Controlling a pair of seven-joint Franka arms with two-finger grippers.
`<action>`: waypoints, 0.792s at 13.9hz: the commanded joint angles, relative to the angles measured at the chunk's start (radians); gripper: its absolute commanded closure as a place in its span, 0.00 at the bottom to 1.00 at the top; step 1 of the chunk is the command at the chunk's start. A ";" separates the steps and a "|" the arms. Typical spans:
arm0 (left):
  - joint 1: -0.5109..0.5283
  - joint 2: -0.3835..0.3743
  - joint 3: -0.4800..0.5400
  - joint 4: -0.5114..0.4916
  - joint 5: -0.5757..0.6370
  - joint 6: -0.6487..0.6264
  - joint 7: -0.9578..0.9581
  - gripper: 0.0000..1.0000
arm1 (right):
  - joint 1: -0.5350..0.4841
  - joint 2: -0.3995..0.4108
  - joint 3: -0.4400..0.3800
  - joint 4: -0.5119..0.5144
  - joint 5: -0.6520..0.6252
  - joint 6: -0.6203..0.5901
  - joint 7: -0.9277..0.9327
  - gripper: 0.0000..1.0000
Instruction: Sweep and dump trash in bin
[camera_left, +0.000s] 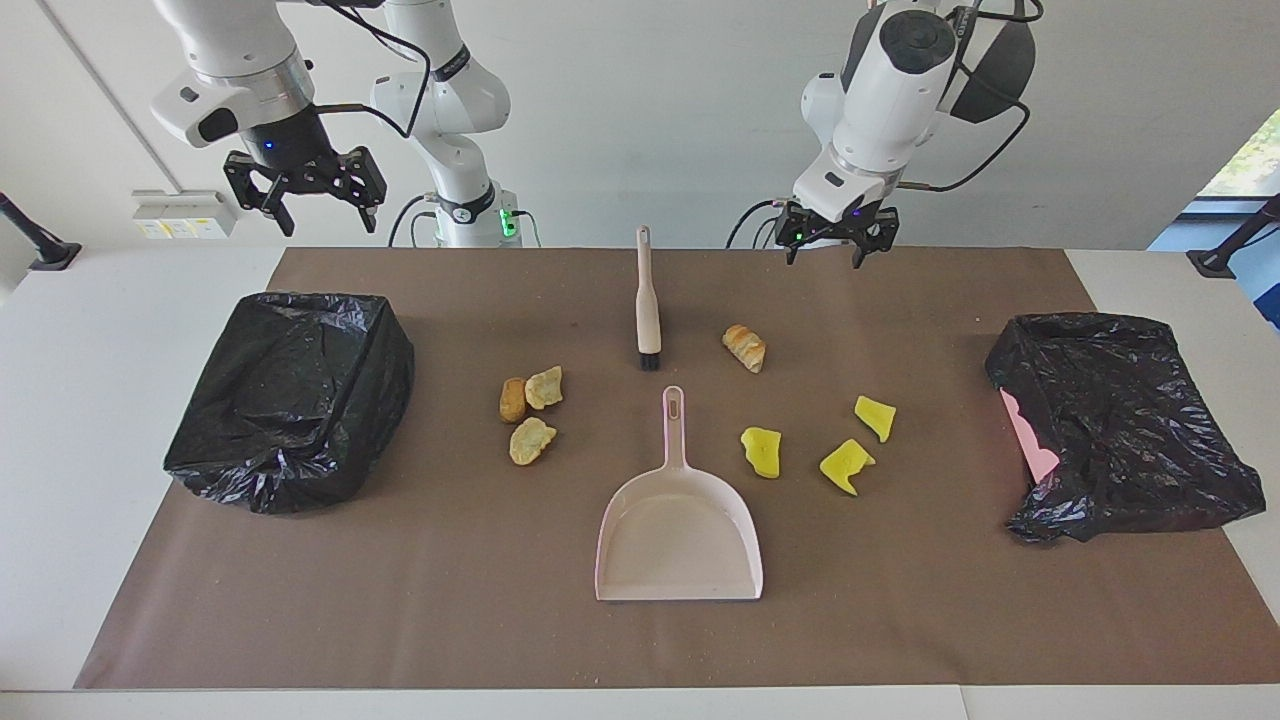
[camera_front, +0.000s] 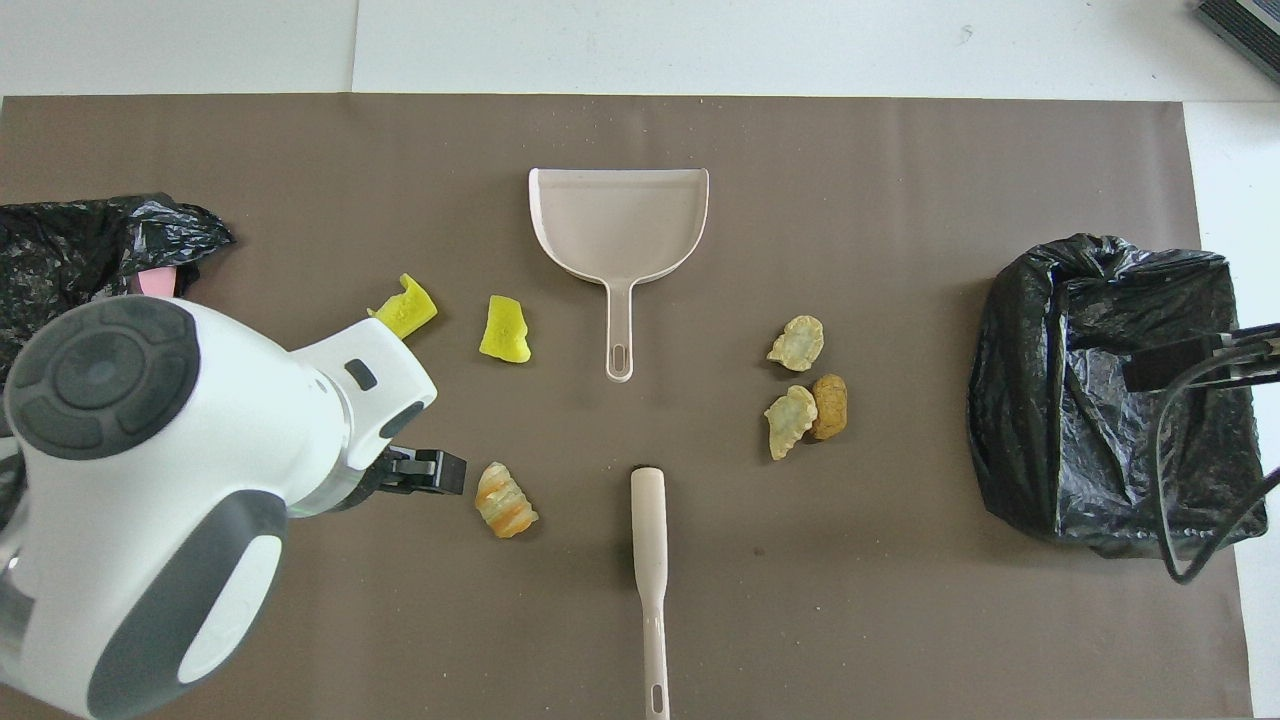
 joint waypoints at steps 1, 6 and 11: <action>-0.131 -0.057 0.019 -0.161 -0.015 0.139 -0.124 0.00 | -0.015 -0.016 0.009 -0.011 0.008 0.007 -0.025 0.00; -0.377 -0.002 0.019 -0.255 -0.015 0.314 -0.432 0.00 | -0.015 -0.016 0.009 -0.011 0.008 0.007 -0.025 0.00; -0.530 0.110 0.018 -0.274 -0.015 0.474 -0.594 0.00 | -0.015 -0.016 0.009 -0.011 0.008 0.007 -0.025 0.00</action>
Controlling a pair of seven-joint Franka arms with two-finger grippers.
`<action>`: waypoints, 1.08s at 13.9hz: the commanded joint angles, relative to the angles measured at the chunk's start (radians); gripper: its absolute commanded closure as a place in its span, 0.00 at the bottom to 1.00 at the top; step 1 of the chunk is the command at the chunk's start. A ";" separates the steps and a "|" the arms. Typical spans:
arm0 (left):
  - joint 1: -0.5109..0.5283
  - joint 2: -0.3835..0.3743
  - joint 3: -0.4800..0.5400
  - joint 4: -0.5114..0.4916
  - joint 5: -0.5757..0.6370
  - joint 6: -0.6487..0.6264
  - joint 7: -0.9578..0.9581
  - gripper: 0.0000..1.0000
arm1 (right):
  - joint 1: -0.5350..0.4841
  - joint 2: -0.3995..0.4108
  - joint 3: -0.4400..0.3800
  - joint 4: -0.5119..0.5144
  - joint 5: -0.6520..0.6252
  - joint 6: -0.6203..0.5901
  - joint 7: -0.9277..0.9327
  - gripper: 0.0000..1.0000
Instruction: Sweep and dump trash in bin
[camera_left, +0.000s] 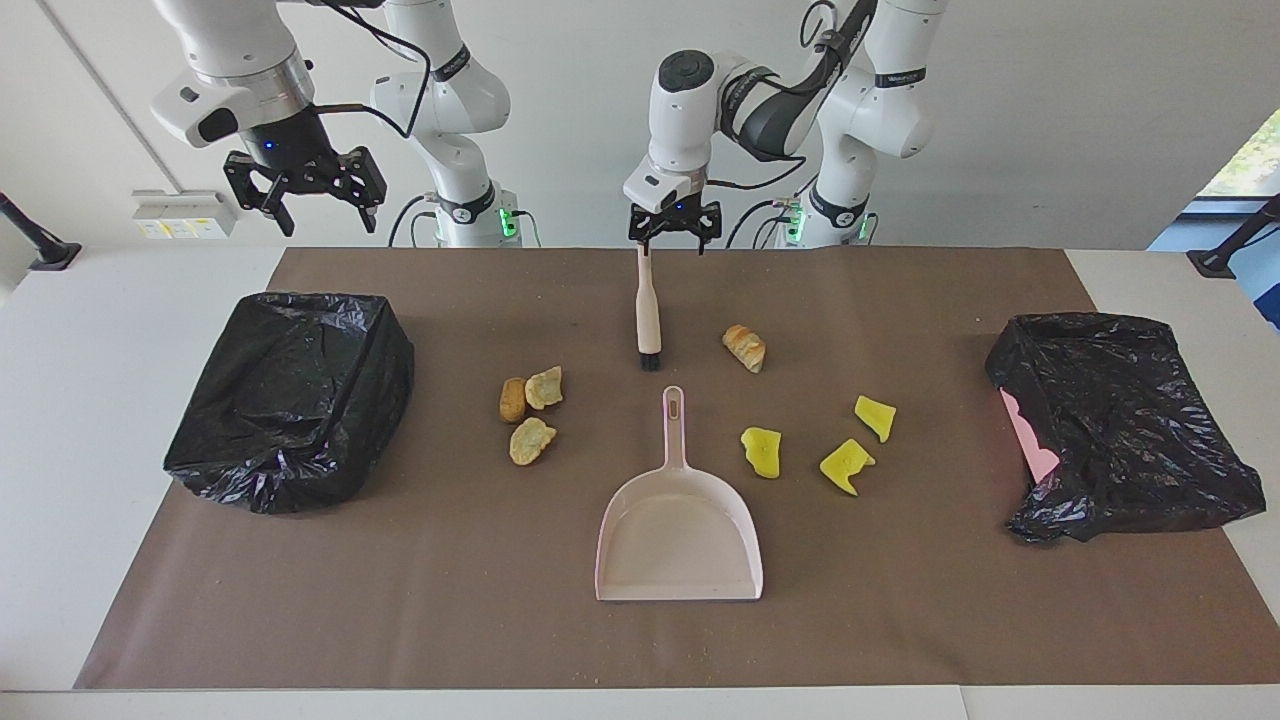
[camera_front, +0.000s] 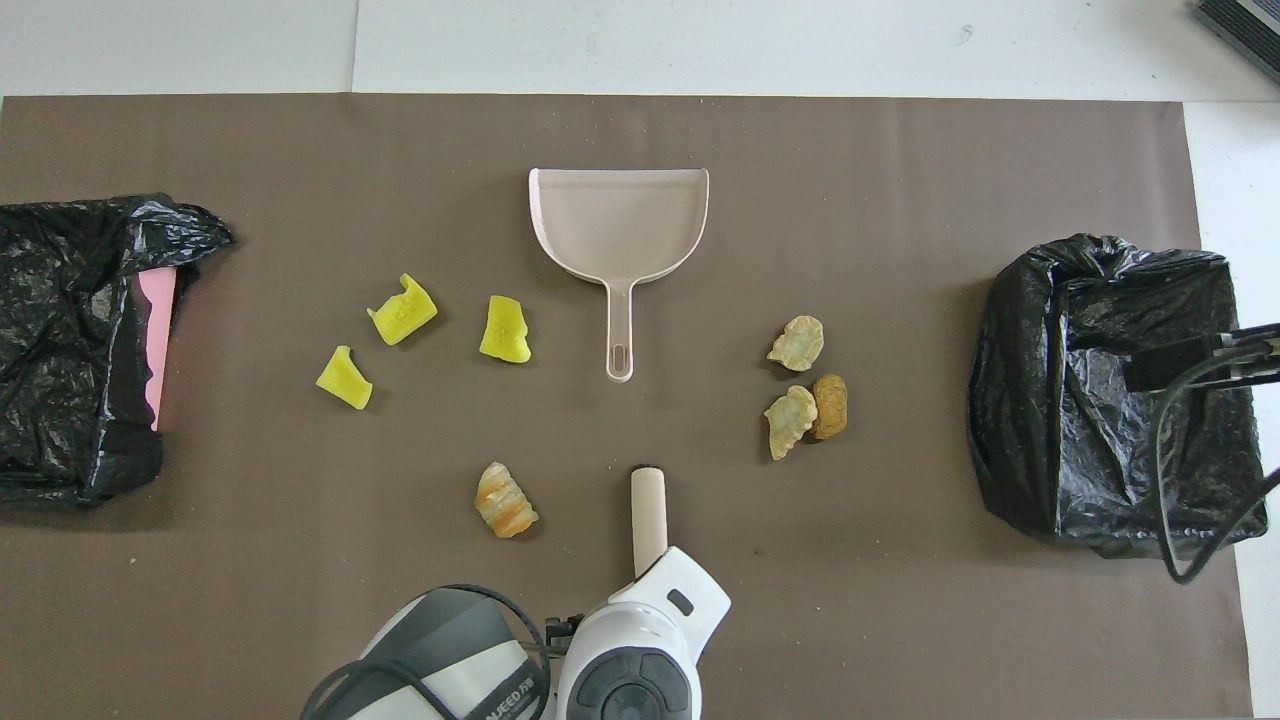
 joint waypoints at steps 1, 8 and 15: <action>-0.053 0.043 0.020 -0.029 -0.003 0.099 -0.018 0.00 | -0.015 -0.016 0.009 -0.011 0.008 0.007 -0.025 0.00; -0.094 0.083 0.019 -0.077 -0.003 0.144 -0.015 0.00 | -0.015 -0.017 0.009 -0.011 0.008 -0.004 -0.025 0.00; -0.099 0.078 0.017 -0.078 -0.004 0.110 -0.012 0.00 | -0.041 -0.016 0.007 -0.011 0.005 0.005 -0.020 0.00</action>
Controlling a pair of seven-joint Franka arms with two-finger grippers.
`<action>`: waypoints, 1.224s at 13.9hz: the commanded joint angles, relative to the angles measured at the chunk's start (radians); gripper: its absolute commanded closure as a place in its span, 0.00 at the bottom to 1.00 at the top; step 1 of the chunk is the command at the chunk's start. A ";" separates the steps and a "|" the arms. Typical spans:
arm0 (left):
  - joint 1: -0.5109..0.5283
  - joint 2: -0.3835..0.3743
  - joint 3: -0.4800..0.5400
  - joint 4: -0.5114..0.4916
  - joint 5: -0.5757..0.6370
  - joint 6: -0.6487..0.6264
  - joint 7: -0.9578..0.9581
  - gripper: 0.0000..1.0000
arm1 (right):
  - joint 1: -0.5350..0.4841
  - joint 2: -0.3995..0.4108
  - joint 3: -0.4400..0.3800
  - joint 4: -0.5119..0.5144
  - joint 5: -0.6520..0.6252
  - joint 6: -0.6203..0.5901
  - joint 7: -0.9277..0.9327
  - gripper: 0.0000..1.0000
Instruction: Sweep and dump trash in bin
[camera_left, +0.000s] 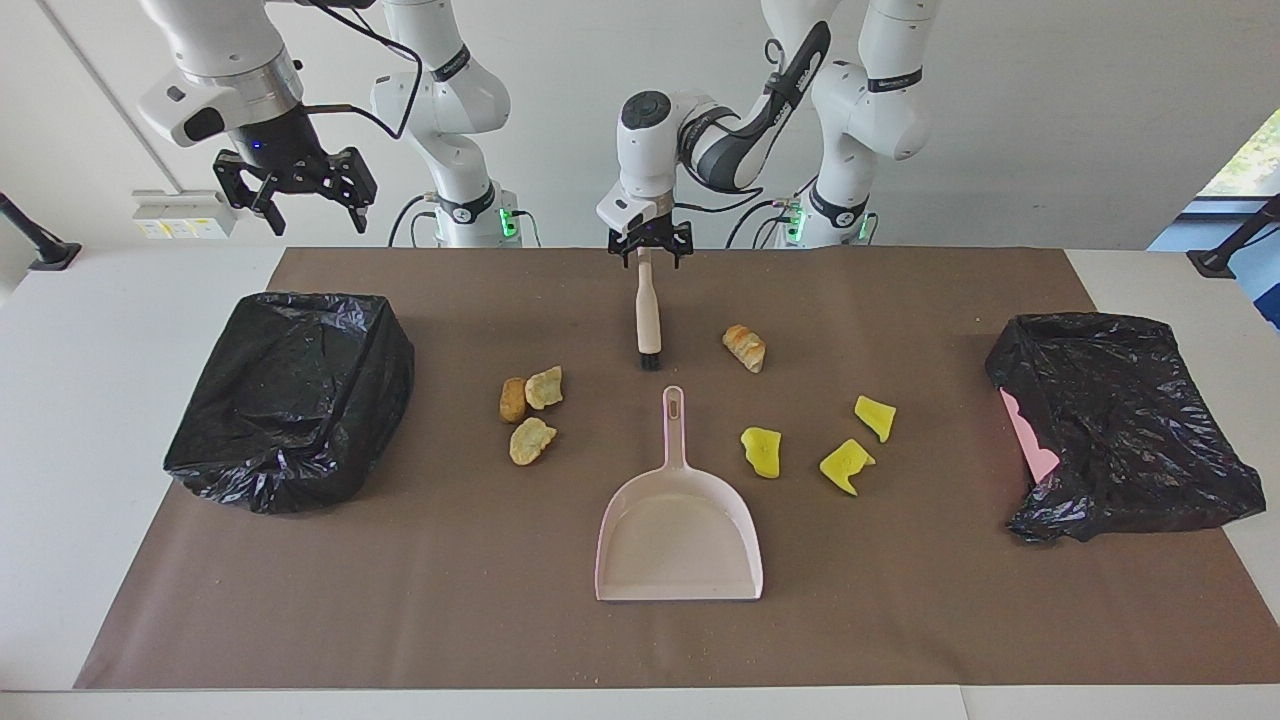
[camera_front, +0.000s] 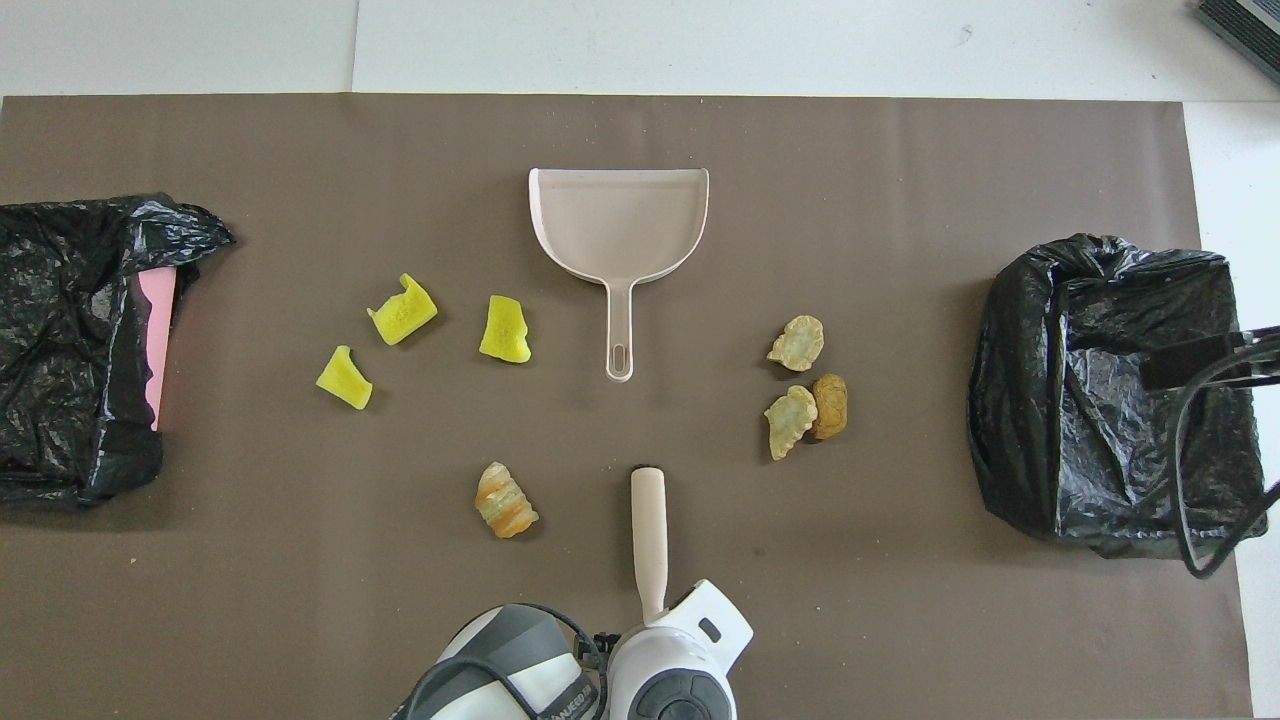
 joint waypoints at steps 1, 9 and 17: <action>-0.022 -0.018 0.016 -0.019 -0.007 -0.012 -0.007 0.00 | -0.015 -0.015 0.009 -0.011 0.007 0.006 -0.022 0.00; -0.023 -0.018 0.016 -0.019 -0.009 -0.016 0.044 1.00 | -0.014 -0.020 0.010 -0.019 0.007 0.006 -0.034 0.00; 0.010 -0.068 0.031 0.009 -0.011 -0.177 0.033 1.00 | -0.001 -0.023 0.012 -0.028 0.008 0.052 -0.031 0.00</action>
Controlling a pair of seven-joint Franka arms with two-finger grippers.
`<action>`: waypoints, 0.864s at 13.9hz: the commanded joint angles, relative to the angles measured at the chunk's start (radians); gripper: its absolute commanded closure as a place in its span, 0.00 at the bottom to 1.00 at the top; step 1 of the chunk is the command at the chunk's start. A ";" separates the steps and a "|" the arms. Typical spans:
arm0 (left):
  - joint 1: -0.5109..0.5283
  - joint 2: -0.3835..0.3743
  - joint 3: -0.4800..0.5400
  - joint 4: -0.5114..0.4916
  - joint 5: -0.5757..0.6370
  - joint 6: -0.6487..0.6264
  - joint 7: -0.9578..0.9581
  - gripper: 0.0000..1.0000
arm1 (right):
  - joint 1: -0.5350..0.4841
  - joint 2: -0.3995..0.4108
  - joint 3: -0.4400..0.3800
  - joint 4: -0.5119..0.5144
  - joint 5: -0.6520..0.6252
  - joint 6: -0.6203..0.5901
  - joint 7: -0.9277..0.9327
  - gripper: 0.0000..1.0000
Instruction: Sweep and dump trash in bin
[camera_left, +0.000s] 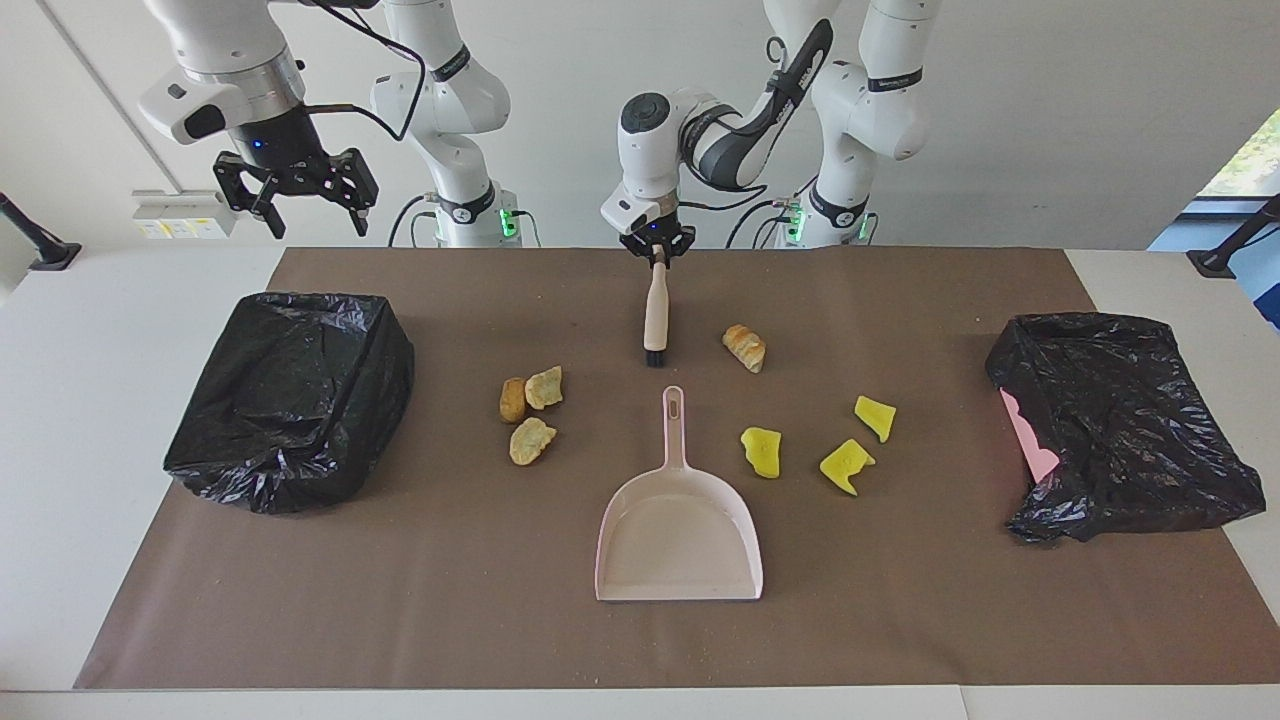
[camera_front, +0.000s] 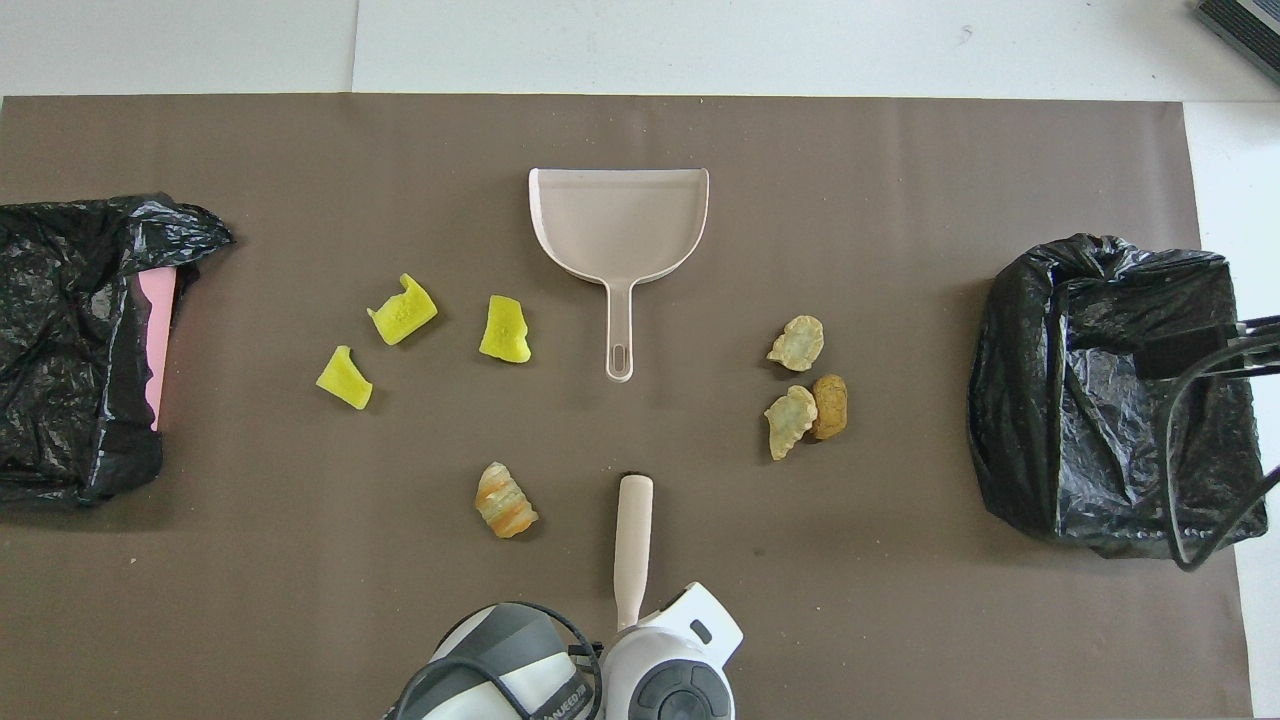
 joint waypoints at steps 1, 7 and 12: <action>0.051 -0.053 0.016 0.012 -0.009 -0.111 0.006 1.00 | -0.005 -0.023 0.002 -0.027 0.008 0.020 -0.030 0.00; 0.231 -0.136 0.023 0.074 0.062 -0.340 0.011 1.00 | 0.001 -0.021 0.016 -0.026 0.009 0.021 -0.021 0.00; 0.452 -0.196 0.023 0.065 0.062 -0.397 0.009 1.00 | 0.165 0.109 0.031 -0.027 0.052 0.197 0.050 0.00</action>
